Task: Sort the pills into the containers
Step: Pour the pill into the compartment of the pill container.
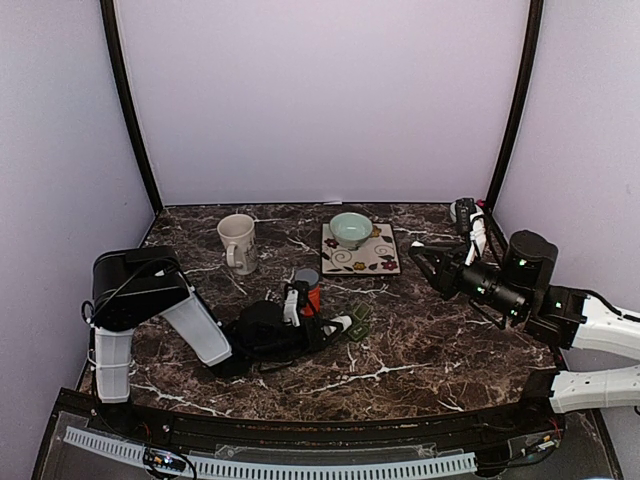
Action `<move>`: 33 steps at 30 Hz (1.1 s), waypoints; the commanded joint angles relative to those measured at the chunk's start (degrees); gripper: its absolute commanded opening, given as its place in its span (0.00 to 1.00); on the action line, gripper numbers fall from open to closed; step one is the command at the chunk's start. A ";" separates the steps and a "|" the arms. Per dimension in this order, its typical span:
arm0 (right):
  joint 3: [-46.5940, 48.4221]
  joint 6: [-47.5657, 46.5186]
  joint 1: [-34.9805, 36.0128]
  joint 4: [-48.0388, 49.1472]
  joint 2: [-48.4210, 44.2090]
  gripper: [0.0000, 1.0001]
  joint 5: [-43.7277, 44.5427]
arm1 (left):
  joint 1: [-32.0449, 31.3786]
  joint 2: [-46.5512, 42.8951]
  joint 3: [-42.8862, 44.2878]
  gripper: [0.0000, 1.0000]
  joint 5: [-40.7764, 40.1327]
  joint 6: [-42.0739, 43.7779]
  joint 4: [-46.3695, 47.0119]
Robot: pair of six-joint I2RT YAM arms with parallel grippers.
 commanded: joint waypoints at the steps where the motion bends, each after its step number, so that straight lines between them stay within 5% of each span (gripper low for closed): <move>1: -0.55 0.42 -0.58 1.45 -0.74 0.00 -0.21 | -0.46 -3.28 0.72 0.00 -0.66 1.39 -0.74; 33: -0.53 0.95 -0.56 1.08 -1.57 0.00 -0.50 | -2.26 -8.12 2.47 0.00 -4.65 5.09 -10.13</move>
